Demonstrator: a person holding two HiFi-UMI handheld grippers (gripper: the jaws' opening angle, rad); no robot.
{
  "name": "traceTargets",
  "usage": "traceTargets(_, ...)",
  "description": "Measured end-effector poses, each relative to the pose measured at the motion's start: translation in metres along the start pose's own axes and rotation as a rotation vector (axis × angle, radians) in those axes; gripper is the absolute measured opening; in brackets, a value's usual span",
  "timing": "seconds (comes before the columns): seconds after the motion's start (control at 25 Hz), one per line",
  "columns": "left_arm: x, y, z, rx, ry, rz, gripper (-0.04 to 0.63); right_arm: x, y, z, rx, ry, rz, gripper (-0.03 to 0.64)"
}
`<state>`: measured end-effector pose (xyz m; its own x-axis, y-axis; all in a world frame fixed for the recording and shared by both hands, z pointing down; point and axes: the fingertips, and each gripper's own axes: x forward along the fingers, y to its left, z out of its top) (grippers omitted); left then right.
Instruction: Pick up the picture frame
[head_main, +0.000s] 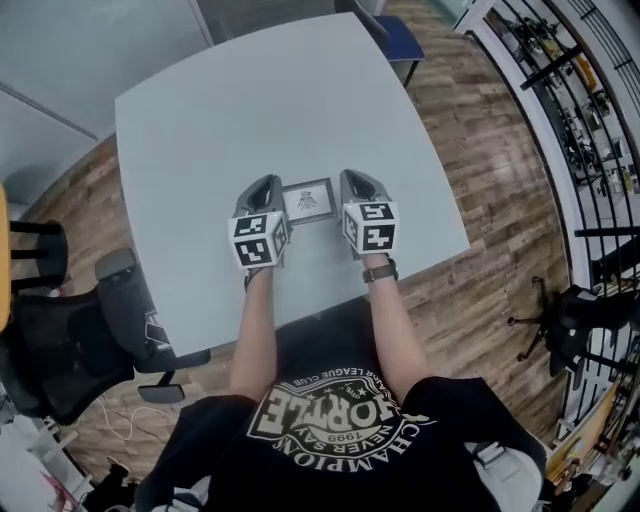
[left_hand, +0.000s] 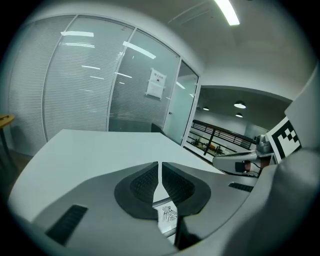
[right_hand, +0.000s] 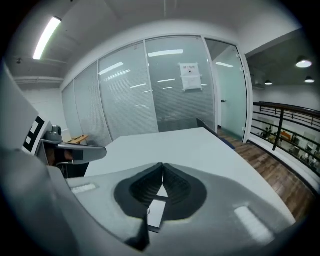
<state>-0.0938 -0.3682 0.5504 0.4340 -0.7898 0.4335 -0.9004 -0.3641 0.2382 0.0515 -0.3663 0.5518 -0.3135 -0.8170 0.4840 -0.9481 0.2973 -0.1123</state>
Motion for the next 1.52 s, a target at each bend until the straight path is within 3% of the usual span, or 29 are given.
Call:
traceTargets(0.24, 0.043, 0.035, -0.049, -0.058, 0.132, 0.052, 0.006, 0.057, -0.007, -0.053, -0.020, 0.163, 0.050, 0.002)
traceTargets(0.36, 0.055, 0.044, -0.080, -0.084, 0.212, 0.068, 0.039, 0.077, -0.006, -0.078, -0.013, 0.228, 0.080, 0.009)
traceTargets(0.4, 0.059, 0.046, -0.089, -0.092, 0.234, 0.070, 0.043, 0.083, -0.006, -0.086, -0.011, 0.249, 0.090, 0.043)
traceTargets(0.52, 0.069, 0.047, -0.110, -0.117, 0.276, 0.061, 0.070, 0.098, -0.007, -0.107, -0.013, 0.301, 0.102, 0.055)
traceTargets(0.64, 0.078, 0.046, -0.130, -0.156, 0.325, 0.040, 0.140, 0.107, -0.007, -0.127, -0.005, 0.349, 0.114, 0.139)
traceTargets(0.76, 0.084, 0.045, -0.151, -0.184, 0.372, 0.034, 0.188, 0.112, -0.010, -0.145, 0.022, 0.391, 0.117, 0.156)
traceTargets(1.04, 0.089, 0.045, -0.184, -0.204, 0.423, 0.069, 0.189, 0.118, -0.015, -0.165, 0.092, 0.418, 0.111, 0.152)
traceTargets(1.16, 0.091, 0.045, -0.188, -0.221, 0.431, 0.077, 0.187, 0.119, -0.016, -0.170, 0.115, 0.429, 0.110, 0.114)
traceTargets(1.2, 0.092, 0.046, -0.189, -0.224, 0.430, 0.085, 0.179, 0.120, -0.017, -0.171, 0.122, 0.429, 0.105, 0.088)
traceTargets(1.4, 0.092, 0.050, -0.190, -0.244, 0.428, 0.109, 0.093, 0.121, -0.016, -0.172, 0.144, 0.423, 0.112, 0.080)
traceTargets(1.52, 0.090, 0.049, -0.190, -0.239, 0.435, 0.122, 0.084, 0.120, -0.015, -0.172, 0.156, 0.426, 0.101, 0.075)
